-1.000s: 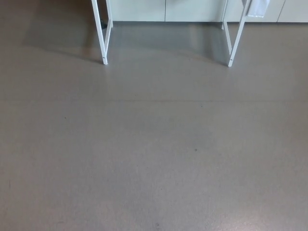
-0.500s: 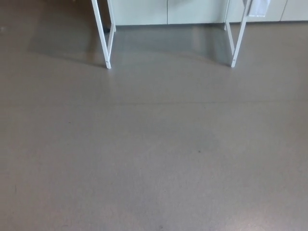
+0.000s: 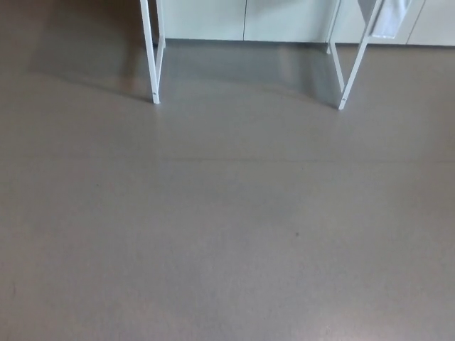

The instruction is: The robot walks towards a desk on which a file tray is kept in the middle and a stapler is kept to its right. The robot lifts the stapler using its right hand and places it on the file tray.

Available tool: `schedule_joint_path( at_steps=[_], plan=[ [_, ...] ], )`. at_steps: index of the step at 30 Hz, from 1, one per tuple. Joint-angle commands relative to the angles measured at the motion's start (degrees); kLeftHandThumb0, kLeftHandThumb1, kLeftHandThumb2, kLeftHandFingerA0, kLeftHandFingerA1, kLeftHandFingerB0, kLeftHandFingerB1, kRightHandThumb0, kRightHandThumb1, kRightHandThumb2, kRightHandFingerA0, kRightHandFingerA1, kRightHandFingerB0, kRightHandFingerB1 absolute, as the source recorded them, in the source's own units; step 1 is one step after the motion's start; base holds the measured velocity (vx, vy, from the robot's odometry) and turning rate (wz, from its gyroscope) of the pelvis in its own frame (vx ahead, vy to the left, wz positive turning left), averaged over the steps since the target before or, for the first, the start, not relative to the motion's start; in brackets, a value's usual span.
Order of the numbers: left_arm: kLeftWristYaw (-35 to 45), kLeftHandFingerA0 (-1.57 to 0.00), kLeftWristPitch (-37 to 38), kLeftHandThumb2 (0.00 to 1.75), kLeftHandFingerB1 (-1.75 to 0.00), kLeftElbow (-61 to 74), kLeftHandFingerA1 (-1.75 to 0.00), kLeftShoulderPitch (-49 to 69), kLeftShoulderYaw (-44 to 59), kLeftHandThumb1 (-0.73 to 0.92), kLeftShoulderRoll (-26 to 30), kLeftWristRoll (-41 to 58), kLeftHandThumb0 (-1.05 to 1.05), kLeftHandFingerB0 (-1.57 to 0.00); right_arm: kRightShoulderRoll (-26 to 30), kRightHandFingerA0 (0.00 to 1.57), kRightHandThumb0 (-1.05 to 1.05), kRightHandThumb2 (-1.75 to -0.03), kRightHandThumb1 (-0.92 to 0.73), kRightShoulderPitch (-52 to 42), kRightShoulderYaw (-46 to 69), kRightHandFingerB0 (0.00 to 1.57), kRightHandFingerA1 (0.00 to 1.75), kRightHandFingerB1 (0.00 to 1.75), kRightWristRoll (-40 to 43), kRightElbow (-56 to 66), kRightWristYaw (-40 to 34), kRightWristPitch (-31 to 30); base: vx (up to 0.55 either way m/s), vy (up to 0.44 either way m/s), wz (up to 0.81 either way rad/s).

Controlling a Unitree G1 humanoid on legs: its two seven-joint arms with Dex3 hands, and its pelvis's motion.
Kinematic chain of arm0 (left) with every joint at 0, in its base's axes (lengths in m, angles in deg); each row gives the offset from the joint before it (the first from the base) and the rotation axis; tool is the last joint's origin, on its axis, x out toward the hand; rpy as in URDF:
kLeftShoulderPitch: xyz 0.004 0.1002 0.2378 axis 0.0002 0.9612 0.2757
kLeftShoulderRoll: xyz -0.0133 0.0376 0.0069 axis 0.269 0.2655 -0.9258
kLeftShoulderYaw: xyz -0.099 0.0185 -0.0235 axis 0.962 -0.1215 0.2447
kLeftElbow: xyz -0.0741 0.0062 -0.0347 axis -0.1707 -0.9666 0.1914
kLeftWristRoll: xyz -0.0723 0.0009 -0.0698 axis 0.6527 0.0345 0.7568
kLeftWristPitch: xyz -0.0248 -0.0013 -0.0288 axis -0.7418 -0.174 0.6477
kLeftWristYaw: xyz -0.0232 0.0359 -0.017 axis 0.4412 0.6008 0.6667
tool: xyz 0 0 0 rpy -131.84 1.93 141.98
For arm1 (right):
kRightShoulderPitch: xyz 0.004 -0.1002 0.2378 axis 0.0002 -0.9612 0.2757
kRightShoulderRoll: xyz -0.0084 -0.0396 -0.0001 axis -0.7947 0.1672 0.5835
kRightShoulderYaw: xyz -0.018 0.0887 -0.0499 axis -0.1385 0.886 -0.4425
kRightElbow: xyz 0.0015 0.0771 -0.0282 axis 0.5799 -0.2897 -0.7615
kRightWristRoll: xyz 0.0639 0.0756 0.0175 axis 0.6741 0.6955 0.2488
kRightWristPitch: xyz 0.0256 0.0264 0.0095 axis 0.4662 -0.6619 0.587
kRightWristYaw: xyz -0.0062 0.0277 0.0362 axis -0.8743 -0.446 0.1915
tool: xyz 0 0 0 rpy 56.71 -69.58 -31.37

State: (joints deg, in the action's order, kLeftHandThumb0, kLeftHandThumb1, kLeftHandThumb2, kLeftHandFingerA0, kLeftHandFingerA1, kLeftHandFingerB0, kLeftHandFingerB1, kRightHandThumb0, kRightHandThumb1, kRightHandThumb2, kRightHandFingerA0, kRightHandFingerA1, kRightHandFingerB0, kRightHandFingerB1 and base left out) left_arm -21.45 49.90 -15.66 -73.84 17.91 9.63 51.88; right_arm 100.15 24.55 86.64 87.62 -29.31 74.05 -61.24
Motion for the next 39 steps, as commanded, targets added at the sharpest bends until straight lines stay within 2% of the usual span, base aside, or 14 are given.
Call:
schedule_joint_path(
  at_steps=[1,16,30,39],
  plan=[
    [0.0,-0.57,1.3,1.04,-0.74,-0.1,-0.79,0.2,0.2,0.31,0.2,-0.7,-0.35,-0.51,0.9,0.54,-0.27,-0.56,-0.55,0.1,0.2,0.37,0.62,0.47,0.5,-0.3,0.0,0.7,0.15,0.049,0.08],
    [0.0,-0.57,1.5,1.04,-0.74,-0.3,-0.79,0.6,0.4,0.31,0.3,-0.7,-0.35,-0.51,0.7,0.54,-0.27,-0.56,-0.55,0.2,-0.1,0.37,0.62,0.47,0.4,-0.3,-0.1,0.7,0.17,-0.094,0.05],
    [-0.1,-0.57,1.8,1.04,-0.74,-0.5,-0.79,0.9,0.7,0.31,0.0,-0.7,-0.35,-0.51,1.0,0.54,-0.27,-0.56,-0.55,0.5,-0.3,0.37,0.62,0.47,0.3,-0.2,0.0,0.6,0.22,0.111,-0.07],
    [-0.3,-0.57,1.9,1.04,-0.74,-0.5,-0.79,1.0,0.9,0.31,-0.6,-0.5,-0.35,-0.51,1.6,0.54,-0.27,-0.56,-0.55,0.9,-0.3,0.37,0.62,0.47,0.2,0.2,0.2,0.4,0.19,-0.077,0.03]
  ],
)
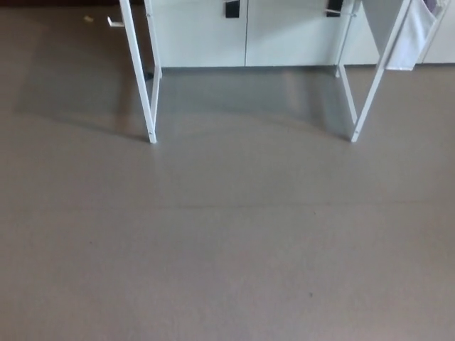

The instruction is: The robot walks towards a desk on which a file tray is kept in the middle and a stapler is kept to its right. The robot lifts the stapler using its right hand and places it on the file tray.

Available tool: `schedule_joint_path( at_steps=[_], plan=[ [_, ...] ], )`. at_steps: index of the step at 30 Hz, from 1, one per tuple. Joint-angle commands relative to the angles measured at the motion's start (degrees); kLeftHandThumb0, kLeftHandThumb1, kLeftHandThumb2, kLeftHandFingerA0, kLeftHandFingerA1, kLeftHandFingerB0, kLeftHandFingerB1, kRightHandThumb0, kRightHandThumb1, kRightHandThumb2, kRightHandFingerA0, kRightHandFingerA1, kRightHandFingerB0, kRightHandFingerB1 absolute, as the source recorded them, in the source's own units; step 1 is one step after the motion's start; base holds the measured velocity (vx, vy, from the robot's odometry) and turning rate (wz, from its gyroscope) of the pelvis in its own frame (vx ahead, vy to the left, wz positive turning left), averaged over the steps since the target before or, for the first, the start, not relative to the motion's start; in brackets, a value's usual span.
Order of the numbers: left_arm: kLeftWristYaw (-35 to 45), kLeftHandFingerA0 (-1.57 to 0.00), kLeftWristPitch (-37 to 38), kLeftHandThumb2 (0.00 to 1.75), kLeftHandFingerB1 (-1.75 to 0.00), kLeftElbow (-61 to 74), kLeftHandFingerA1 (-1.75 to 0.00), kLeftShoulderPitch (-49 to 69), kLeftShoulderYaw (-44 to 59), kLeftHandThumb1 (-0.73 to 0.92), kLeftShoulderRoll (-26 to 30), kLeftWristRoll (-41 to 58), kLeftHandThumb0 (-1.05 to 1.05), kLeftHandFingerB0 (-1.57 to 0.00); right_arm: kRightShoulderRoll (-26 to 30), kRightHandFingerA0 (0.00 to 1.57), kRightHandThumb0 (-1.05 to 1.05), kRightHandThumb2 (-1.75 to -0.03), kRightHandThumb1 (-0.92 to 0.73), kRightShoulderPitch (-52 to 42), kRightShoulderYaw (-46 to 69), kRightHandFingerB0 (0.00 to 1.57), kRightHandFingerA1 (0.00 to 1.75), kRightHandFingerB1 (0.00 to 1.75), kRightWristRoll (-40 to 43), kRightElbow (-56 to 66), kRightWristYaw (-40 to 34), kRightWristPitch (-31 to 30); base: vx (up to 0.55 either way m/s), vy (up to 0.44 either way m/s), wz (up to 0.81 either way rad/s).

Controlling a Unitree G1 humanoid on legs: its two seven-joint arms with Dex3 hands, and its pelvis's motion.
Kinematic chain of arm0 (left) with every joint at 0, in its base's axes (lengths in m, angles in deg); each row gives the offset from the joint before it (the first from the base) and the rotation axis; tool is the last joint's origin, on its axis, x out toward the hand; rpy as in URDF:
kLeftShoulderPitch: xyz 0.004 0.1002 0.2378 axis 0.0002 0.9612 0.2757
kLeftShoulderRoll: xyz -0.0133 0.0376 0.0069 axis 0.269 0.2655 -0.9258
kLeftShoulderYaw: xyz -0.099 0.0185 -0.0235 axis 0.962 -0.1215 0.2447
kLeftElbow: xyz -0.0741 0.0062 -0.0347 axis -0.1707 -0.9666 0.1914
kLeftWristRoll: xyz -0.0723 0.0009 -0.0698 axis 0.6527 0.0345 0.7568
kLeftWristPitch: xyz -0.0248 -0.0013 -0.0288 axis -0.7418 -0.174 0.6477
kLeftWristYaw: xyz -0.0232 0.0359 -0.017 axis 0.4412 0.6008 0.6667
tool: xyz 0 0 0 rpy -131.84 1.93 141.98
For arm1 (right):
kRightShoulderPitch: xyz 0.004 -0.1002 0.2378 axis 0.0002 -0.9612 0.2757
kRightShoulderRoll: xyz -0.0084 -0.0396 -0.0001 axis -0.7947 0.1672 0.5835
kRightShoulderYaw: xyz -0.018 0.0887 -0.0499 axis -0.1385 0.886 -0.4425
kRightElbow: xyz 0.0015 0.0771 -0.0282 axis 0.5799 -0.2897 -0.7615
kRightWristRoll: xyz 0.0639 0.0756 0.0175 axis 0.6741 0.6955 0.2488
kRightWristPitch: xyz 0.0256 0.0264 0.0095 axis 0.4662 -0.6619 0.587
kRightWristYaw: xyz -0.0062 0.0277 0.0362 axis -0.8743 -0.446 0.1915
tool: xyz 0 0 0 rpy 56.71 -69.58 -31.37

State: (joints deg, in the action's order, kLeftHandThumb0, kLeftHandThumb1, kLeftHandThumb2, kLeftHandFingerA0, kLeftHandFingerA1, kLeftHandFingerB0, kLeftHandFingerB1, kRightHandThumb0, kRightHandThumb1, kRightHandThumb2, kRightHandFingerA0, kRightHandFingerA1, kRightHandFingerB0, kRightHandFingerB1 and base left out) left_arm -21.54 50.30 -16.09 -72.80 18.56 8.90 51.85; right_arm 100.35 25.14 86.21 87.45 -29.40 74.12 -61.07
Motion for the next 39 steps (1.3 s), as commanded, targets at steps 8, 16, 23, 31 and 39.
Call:
schedule_joint_path(
  at_steps=[8,16,23,31,39],
  plan=[
    [0.0,-0.57,1.8,1.04,-0.74,-0.3,-0.79,0.0,0.7,0.31,1.1,-0.5,-0.35,-0.51,0.5,0.54,-0.27,-0.56,-0.55,0.4,-0.4,0.37,0.62,0.47,0.3,0.7,-0.2,0.0,0.18,-0.117,0.05],
    [0.2,-0.57,1.8,1.04,-0.74,-0.3,-0.79,-0.2,0.9,0.31,1.6,-0.5,-0.35,-0.51,0.0,0.54,-0.27,-0.56,-0.55,1.2,-0.9,0.37,0.62,0.47,0.3,0.3,-0.5,0.0,0.17,0.167,-0.12],
    [0.2,-0.57,1.8,1.04,-0.74,-0.4,-0.79,-0.5,0.8,0.31,1.5,-0.5,-0.35,-0.51,0.1,0.54,-0.27,-0.56,-0.55,1.3,-0.9,0.37,0.62,0.47,0.4,0.2,-0.5,-0.1,0.14,0.099,0.06],
    [0.2,-0.57,1.9,1.04,-0.74,-0.5,-0.79,-0.2,0.9,0.31,1.6,-0.5,-0.35,-0.51,0.0,0.54,-0.27,-0.56,-0.55,1.1,-0.9,0.37,0.62,0.47,0.3,0.2,-0.6,0.0,0.1,-0.118,0.01],
    [0.2,-0.57,1.9,1.04,-0.74,-0.5,-0.79,-0.3,0.9,0.31,1.7,-0.5,-0.35,-0.51,-0.1,0.54,-0.27,-0.56,-0.55,1.5,-1.1,0.37,0.62,0.47,0.2,0.0,-0.6,-0.1,0.06,-0.062,0.0]
  ],
)
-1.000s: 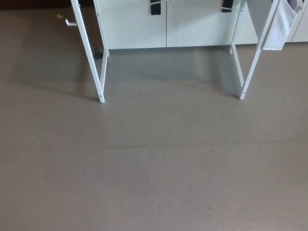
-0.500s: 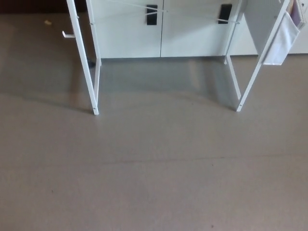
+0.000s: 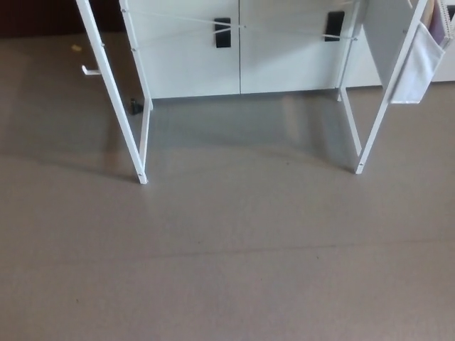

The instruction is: The robot walks towards a desk on which a file tray is kept in the middle and a stapler is kept to its right. The robot lifts the stapler using its right hand and places it on the file tray.

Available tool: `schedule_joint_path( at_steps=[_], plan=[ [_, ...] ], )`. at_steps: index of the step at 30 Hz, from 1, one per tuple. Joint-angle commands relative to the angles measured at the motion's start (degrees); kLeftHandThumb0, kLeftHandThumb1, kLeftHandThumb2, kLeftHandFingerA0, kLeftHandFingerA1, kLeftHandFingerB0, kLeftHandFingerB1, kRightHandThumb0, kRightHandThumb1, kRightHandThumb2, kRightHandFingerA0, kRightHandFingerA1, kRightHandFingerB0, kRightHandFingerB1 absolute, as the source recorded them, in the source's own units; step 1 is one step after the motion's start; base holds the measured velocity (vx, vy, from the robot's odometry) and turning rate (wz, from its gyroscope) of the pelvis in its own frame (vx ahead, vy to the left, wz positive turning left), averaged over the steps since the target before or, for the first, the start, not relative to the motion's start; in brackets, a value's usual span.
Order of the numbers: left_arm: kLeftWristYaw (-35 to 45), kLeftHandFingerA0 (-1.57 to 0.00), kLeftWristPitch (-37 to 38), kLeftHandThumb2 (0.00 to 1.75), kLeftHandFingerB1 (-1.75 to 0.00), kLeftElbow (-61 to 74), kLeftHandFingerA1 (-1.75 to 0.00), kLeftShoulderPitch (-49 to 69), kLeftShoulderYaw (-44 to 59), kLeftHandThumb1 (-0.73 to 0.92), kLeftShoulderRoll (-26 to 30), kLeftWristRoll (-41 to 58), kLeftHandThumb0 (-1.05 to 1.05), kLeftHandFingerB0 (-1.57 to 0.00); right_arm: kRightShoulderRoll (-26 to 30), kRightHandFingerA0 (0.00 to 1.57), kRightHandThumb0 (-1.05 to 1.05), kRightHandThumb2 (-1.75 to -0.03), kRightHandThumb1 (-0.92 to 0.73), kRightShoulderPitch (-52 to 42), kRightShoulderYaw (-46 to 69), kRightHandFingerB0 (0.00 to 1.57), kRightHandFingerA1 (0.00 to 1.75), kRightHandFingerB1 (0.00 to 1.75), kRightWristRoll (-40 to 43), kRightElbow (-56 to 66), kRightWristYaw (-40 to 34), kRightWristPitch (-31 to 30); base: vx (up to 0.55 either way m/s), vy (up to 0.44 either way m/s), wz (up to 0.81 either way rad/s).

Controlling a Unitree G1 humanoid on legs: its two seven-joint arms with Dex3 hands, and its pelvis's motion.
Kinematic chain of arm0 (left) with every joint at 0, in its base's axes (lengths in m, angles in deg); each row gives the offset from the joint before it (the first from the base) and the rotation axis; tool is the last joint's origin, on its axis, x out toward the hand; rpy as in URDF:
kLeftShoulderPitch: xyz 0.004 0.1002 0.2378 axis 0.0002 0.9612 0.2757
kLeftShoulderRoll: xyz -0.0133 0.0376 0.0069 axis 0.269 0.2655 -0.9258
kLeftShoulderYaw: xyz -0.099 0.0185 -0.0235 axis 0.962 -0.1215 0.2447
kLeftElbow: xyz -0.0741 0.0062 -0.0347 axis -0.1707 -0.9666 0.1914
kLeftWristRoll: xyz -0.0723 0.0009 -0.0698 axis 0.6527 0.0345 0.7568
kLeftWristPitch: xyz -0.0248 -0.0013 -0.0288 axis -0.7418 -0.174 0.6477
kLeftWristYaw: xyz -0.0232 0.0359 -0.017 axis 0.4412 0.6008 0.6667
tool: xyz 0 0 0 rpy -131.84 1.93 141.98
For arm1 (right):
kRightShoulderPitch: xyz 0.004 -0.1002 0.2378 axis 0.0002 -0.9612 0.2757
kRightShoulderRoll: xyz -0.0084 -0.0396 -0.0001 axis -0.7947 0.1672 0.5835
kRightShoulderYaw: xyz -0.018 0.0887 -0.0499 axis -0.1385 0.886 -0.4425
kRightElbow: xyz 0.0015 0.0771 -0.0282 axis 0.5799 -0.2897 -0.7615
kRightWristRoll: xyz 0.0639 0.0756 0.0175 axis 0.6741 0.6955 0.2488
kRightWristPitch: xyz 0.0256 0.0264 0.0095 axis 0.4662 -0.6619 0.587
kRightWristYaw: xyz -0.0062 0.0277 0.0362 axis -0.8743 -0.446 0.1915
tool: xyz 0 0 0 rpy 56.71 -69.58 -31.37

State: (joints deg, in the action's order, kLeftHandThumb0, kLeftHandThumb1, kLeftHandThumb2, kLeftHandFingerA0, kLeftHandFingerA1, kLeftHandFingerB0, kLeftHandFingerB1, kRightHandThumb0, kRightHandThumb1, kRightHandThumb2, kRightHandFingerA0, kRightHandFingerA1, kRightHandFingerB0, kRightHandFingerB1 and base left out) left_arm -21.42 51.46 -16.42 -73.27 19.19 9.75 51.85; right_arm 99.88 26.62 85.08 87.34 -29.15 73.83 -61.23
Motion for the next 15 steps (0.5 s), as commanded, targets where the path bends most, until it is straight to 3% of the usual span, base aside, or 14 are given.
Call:
schedule_joint_path(
  at_steps=[1,8,15],
  plan=[
    [0.1,-0.57,0.7,1.04,-0.74,-0.1,-0.79,0.1,0.2,0.31,0.9,-0.6,-0.35,-0.51,0.3,0.54,-0.27,-0.56,-0.55,-0.1,0.1,0.37,0.62,0.47,0.4,-0.3,-0.3,0.1,0.03,0.078,-0.08],
    [0.1,-0.57,0.7,1.04,-0.74,-0.1,-0.79,0.1,0.3,0.31,1.0,-0.5,-0.35,-0.51,0.2,0.54,-0.27,-0.56,-0.55,-0.1,0.1,0.37,0.62,0.47,0.4,-0.2,-0.4,0.1,0.01,0.212,0.02],
    [0.1,-0.57,0.8,1.04,-0.74,-0.1,-0.79,0.1,0.3,0.31,1.1,-0.5,-0.35,-0.51,0.2,0.54,-0.27,-0.56,-0.55,-0.1,0.1,0.37,0.62,0.47,0.5,-0.2,-0.4,0.2,0.08,0.037,0.09]
  ],
)
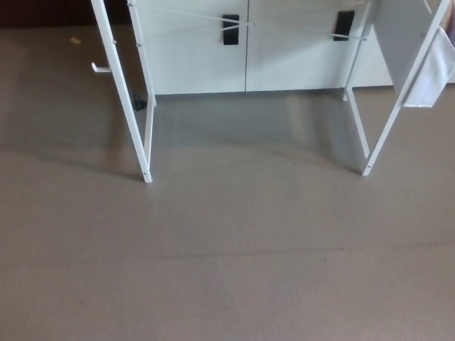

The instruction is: The robot walks towards a desk on which a file tray is kept in the middle and a stapler is kept to its right. The robot lifts the stapler using its right hand and places it on the file tray.

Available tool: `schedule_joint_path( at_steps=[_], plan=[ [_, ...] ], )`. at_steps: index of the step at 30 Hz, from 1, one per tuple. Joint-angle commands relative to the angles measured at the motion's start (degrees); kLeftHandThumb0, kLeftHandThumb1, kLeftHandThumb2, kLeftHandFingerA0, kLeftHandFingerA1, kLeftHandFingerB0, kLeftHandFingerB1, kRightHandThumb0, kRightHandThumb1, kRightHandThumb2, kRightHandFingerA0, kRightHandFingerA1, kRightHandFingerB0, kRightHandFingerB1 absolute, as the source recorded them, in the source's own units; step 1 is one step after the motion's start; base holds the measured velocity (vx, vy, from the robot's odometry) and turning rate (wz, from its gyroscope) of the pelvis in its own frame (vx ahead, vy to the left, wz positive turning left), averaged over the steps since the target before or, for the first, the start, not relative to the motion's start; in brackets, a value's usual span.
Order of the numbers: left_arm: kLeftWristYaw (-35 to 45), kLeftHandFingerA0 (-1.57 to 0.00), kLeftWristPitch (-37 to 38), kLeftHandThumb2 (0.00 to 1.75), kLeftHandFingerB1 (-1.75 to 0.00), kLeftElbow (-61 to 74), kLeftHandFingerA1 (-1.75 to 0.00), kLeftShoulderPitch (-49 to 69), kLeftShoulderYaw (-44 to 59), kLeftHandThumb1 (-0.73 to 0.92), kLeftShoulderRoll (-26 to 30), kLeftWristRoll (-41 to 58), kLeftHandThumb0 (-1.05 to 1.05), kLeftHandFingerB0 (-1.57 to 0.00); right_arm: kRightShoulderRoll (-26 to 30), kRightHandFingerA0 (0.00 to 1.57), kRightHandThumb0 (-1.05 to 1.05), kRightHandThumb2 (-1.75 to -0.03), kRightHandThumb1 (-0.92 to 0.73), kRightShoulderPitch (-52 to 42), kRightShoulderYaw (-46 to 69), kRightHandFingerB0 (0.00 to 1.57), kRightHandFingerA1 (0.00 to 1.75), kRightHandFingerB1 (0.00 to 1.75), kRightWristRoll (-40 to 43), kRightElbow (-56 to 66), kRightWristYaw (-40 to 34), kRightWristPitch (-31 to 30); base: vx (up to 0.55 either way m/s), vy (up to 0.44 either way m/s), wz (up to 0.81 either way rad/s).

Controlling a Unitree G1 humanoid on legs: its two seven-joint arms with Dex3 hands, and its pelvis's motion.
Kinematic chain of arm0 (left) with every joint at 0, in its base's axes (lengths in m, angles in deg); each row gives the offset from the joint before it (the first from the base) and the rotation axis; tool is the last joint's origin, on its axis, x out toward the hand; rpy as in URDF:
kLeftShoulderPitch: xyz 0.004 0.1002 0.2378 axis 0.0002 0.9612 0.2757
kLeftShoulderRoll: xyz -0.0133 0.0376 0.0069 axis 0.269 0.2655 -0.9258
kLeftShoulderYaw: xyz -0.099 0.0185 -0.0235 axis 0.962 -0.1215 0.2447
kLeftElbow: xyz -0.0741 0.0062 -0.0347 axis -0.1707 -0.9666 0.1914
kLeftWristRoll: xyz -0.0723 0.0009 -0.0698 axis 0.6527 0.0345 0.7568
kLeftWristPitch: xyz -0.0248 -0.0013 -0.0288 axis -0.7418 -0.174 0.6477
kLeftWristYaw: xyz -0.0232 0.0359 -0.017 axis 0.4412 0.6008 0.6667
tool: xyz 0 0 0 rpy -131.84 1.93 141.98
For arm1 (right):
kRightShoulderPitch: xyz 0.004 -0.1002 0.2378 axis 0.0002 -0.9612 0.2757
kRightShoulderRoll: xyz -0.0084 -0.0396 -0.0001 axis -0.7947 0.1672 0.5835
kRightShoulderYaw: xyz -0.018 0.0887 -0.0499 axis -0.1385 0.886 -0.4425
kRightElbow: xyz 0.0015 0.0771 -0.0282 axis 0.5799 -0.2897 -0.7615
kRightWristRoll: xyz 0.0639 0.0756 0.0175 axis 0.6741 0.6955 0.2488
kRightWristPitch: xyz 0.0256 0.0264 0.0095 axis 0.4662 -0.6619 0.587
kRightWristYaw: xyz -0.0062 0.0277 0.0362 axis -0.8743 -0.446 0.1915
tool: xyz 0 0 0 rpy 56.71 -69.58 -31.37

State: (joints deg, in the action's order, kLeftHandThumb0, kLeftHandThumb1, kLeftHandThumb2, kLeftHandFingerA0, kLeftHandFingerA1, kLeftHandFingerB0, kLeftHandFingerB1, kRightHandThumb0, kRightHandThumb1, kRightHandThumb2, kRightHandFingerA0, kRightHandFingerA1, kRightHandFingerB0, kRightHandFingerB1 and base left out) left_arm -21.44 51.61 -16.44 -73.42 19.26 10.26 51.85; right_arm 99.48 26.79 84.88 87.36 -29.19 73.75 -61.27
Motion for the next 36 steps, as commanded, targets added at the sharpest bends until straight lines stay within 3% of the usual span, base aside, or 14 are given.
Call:
schedule_joint_path(
  at_steps=[1,21,36],
  plan=[
    [0.1,-0.57,0.6,1.04,-0.74,-0.1,-0.79,0.2,0.2,0.31,0.6,-0.5,-0.35,-0.51,0.6,0.54,-0.27,-0.56,-0.55,-0.3,0.3,0.37,0.62,0.47,0.5,-0.1,-0.3,0.2,0.07,-0.002,0.1],
    [0.1,-0.57,0.5,1.04,-0.74,-0.1,-0.79,-0.5,0.4,0.31,0.3,-0.4,-0.35,-0.51,0.9,0.54,-0.27,-0.56,-0.55,0.7,0.3,0.37,0.62,0.47,0.5,0.1,-0.2,-0.1,0.02,-0.054,0.01],
    [0.2,-0.57,0.4,1.04,-0.74,0.0,-0.79,-0.9,0.6,0.31,0.2,-0.5,-0.35,-0.51,1.0,0.54,-0.27,-0.56,-0.55,0.9,0.4,0.37,0.62,0.47,0.6,0.2,-0.2,-0.3,0.19,-0.05,0.04]
  ],
)
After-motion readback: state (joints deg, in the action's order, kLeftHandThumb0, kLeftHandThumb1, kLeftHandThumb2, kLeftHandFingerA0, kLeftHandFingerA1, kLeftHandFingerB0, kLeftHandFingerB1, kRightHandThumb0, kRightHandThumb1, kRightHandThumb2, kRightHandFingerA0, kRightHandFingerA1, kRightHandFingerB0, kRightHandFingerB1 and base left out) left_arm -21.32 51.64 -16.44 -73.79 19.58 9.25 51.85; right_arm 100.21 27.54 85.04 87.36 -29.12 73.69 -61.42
